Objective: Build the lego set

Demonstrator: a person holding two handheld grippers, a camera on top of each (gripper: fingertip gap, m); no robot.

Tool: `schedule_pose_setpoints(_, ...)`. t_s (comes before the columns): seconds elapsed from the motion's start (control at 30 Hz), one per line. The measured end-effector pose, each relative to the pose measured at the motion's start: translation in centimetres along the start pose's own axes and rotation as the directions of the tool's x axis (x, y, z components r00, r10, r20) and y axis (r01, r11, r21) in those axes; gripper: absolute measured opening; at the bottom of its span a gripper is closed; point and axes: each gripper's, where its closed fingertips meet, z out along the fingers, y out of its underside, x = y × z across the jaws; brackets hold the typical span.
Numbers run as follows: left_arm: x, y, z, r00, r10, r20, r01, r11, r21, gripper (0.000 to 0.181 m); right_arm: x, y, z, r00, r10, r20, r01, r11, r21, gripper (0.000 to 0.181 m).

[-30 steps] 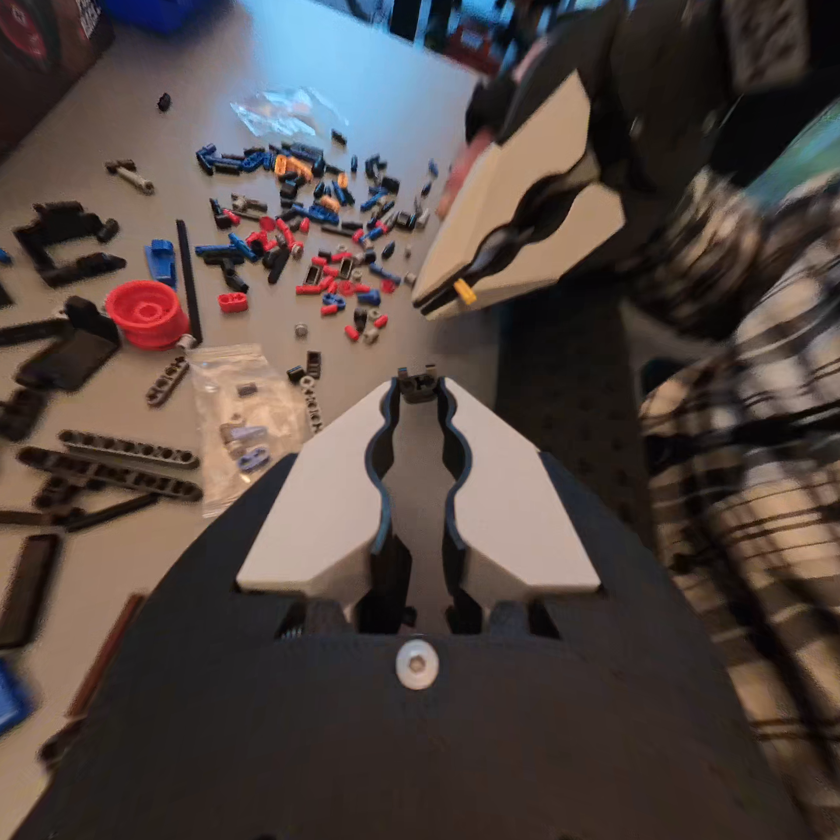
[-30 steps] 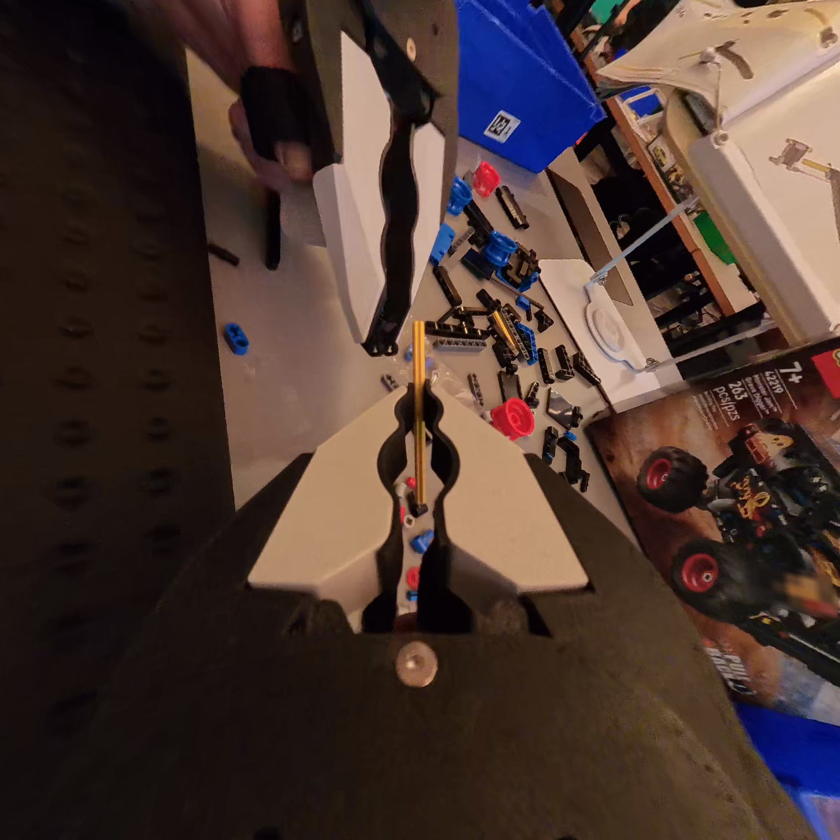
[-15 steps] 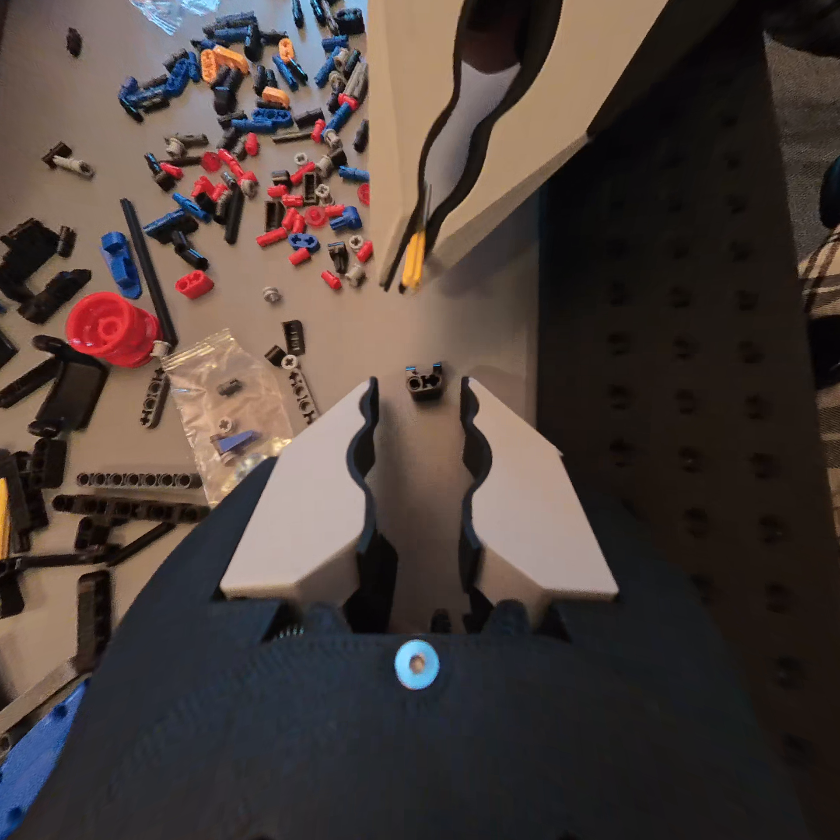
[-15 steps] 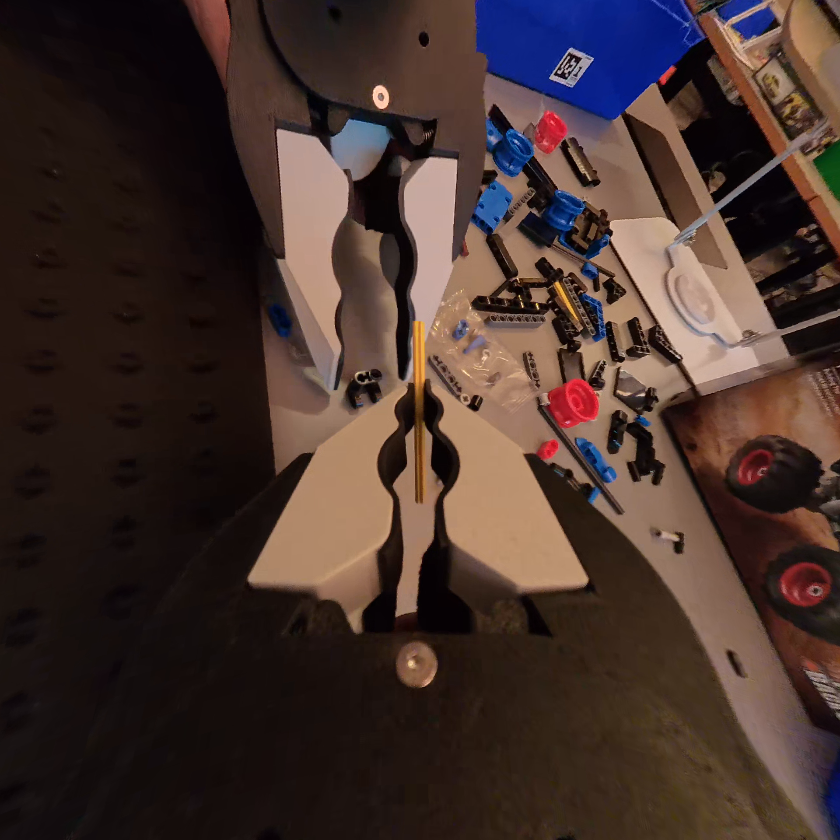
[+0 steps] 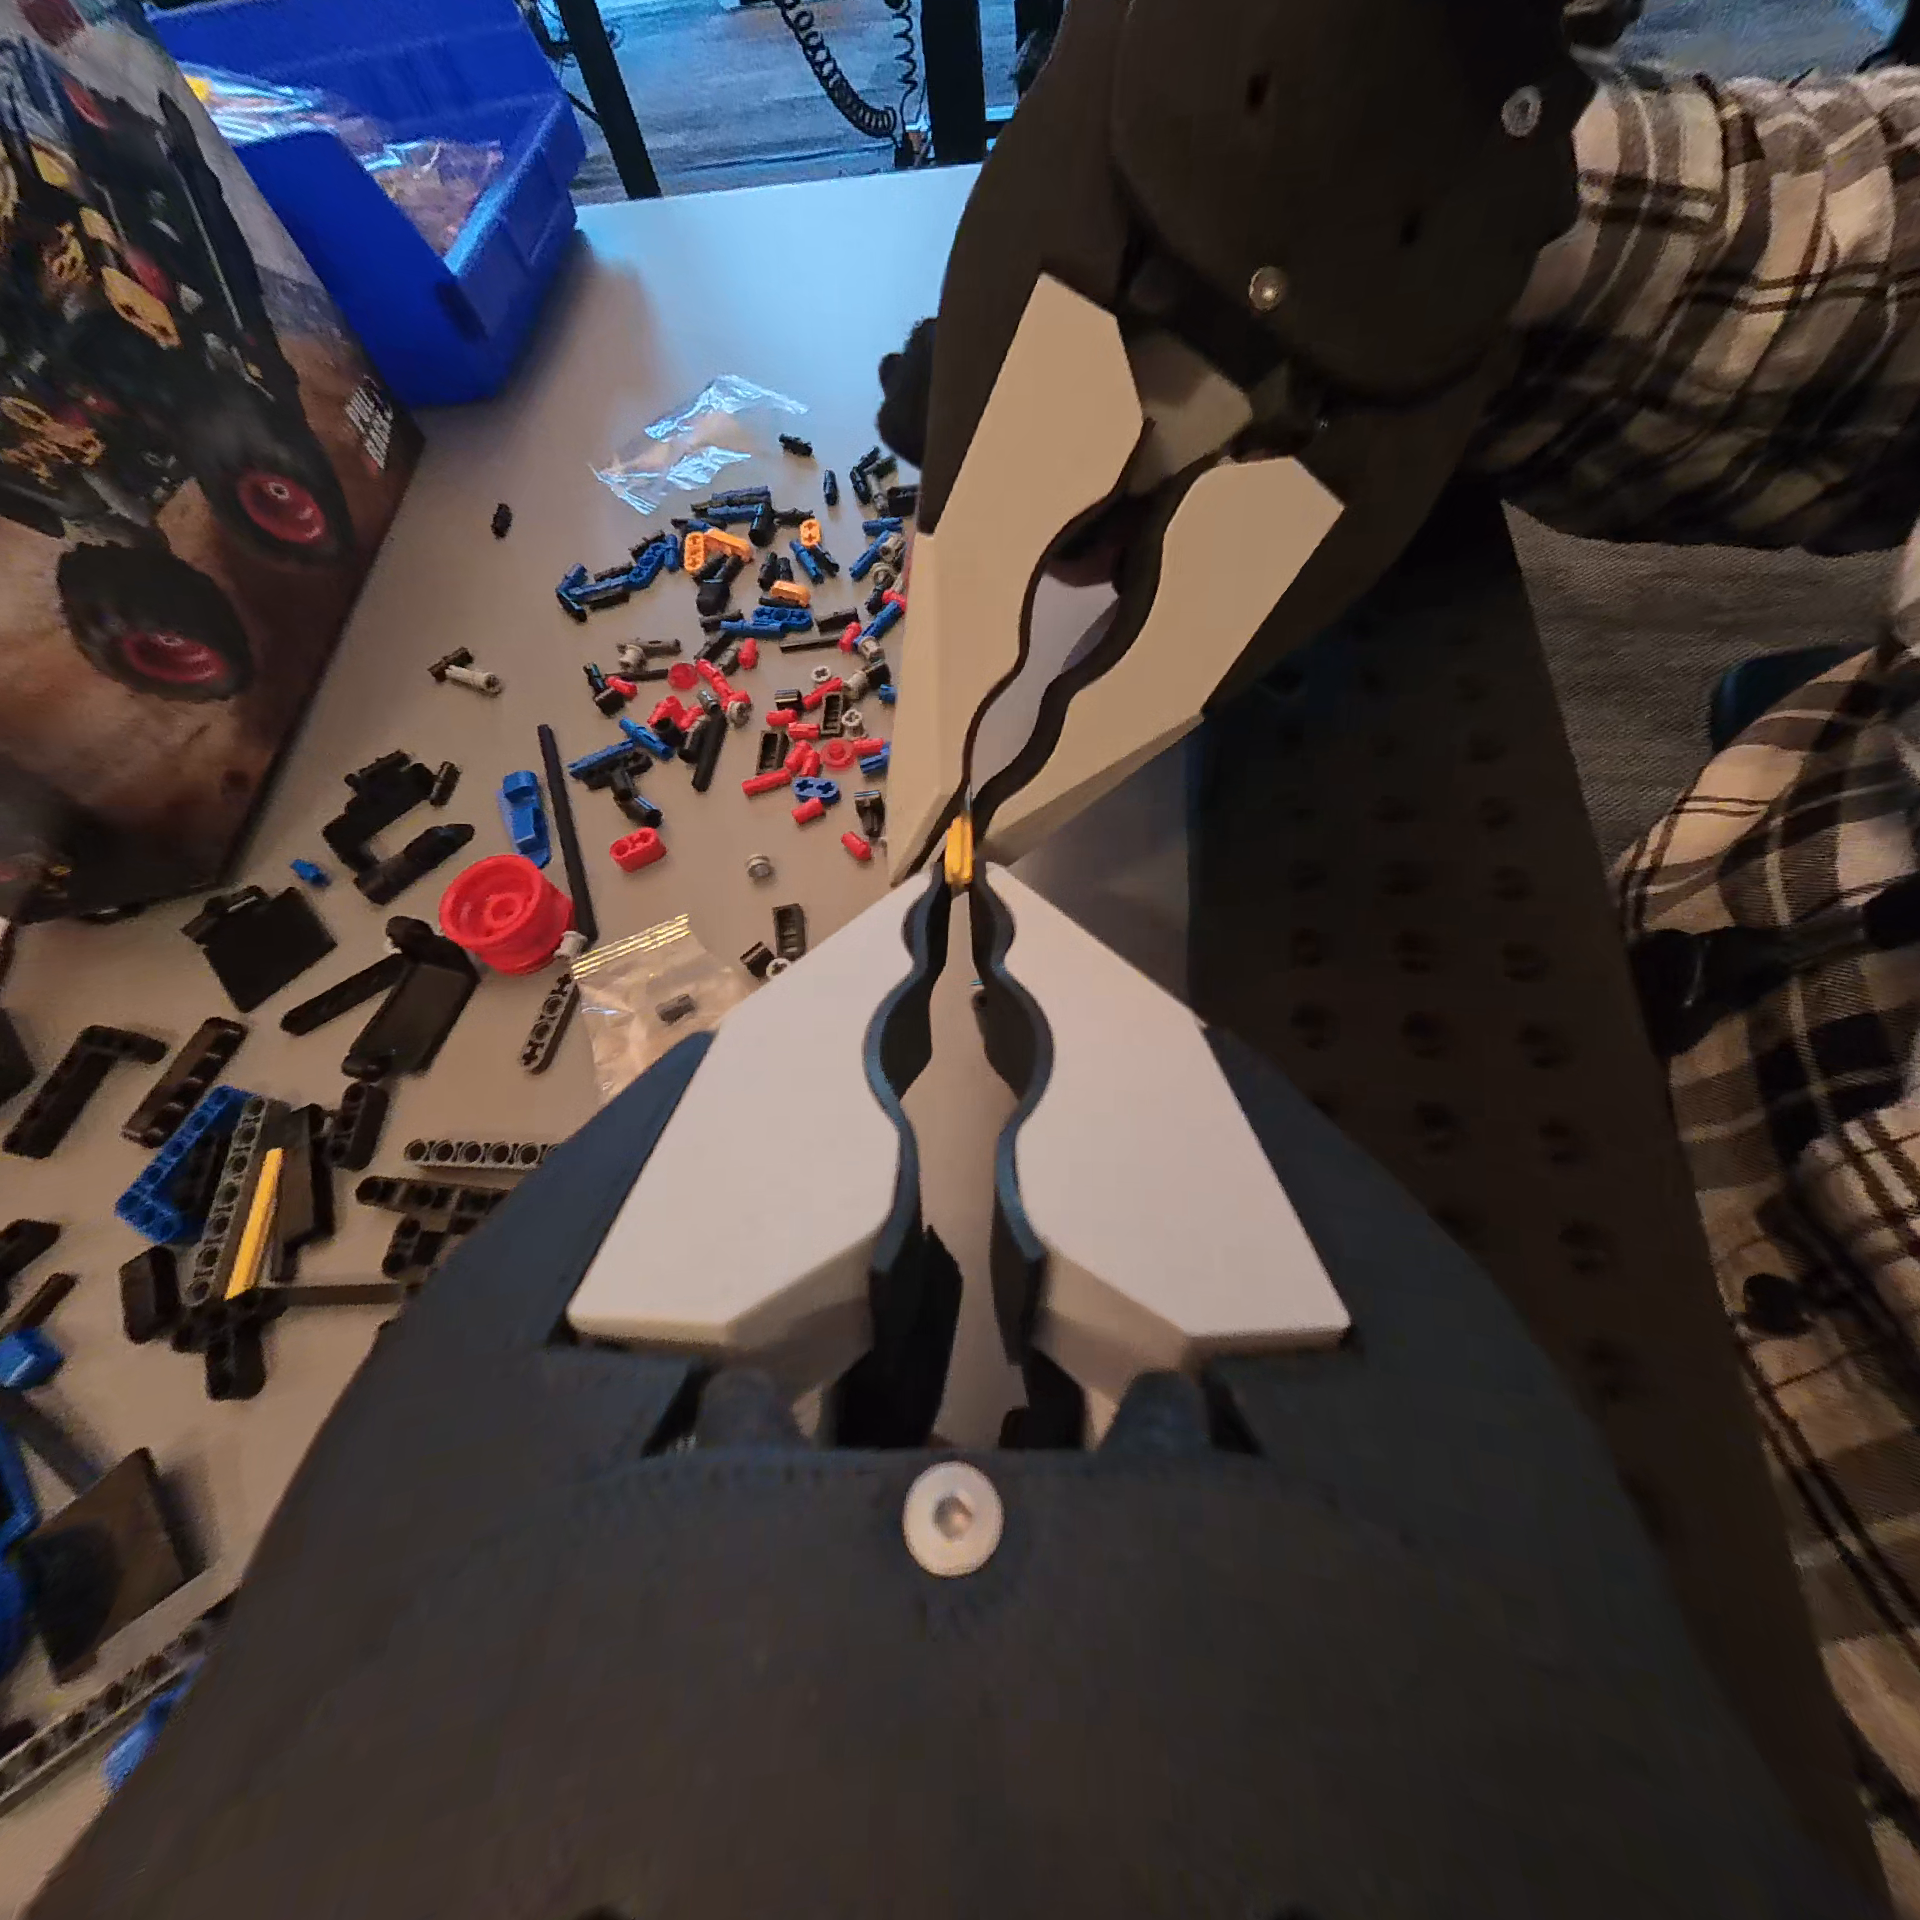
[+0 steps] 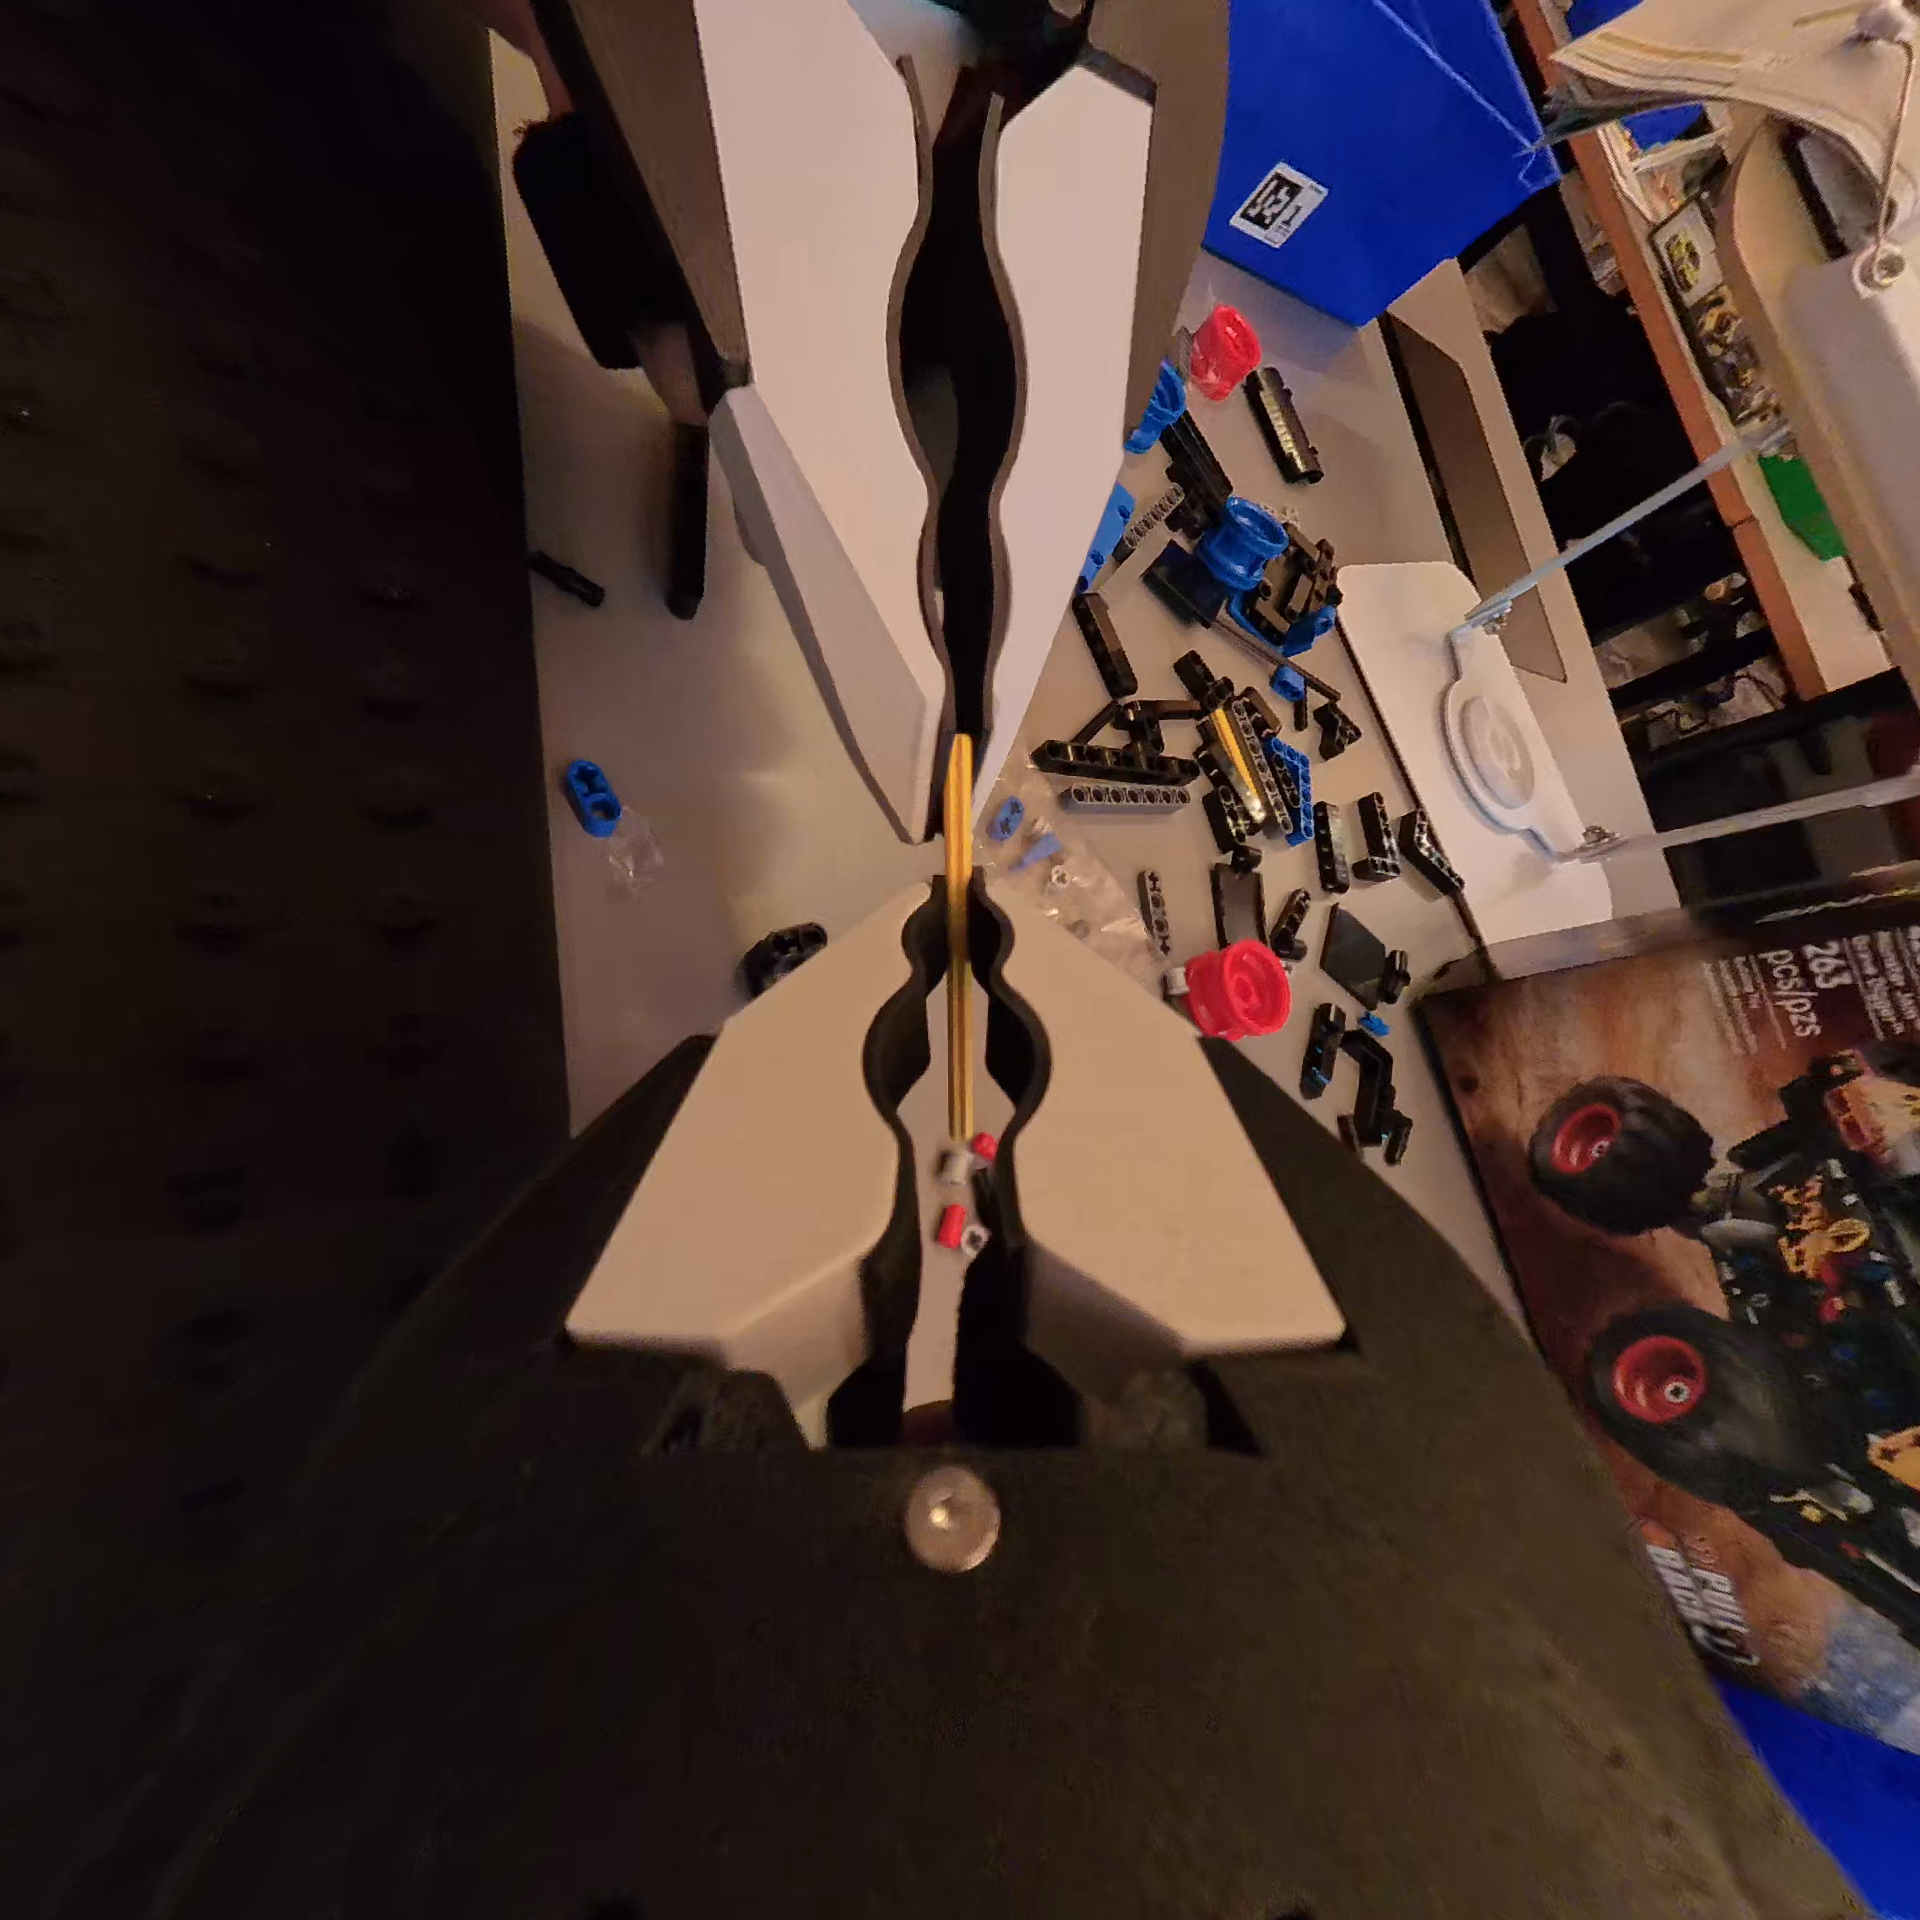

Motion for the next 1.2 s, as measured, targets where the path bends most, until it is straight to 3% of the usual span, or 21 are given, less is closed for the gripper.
schedule_pose_setpoints(0.1, 0.0, -0.4, -0.6, 0.998, 0.058, 0.020, -0.058, 0.998, 0.001, 0.002, 0.1, -0.6, 0.1, 1.000, -0.014, 0.001, 0.014, 1.000, -0.004, 0.002)
schedule_pose_setpoints(0.23, 0.5, -2.2, -2.0, 0.999, 0.054, 0.010, -0.055, 0.994, 0.094, 0.011, 0.5, -1.3, 0.0, 0.999, -0.035, -0.013, 0.034, 0.999, -0.012, 0.002)
schedule_pose_setpoints(0.3, 0.3, -2.3, -2.3, 0.996, 0.077, 0.042, -0.080, 0.992, 0.098, 0.002, 0.4, -1.8, 0.0, 1.000, -0.028, -0.001, 0.028, 1.000, 0.010, 0.002)
schedule_pose_setpoints(0.47, 0.1, -2.4, -2.7, 0.996, 0.073, 0.044, -0.077, 0.991, 0.107, 0.000, 0.2, -2.4, 0.4, 1.000, -0.016, 0.009, 0.015, 0.999, 0.028, 0.002)
schedule_pose_setpoints(0.83, -1.0, -1.7, -2.8, 0.980, 0.198, -0.026, -0.200, 0.965, -0.171, 0.000, 0.6, -2.0, 0.9, 0.999, -0.010, 0.048, 0.011, 0.999, -0.033, 0.010)
schedule_pose_setpoints(1.2, -1.7, -2.8, -2.2, 0.969, 0.204, -0.136, -0.236, 0.930, -0.283, 0.000, 0.4, -2.8, 0.7, 0.986, 0.069, 0.154, -0.074, 0.997, 0.028, 0.003)
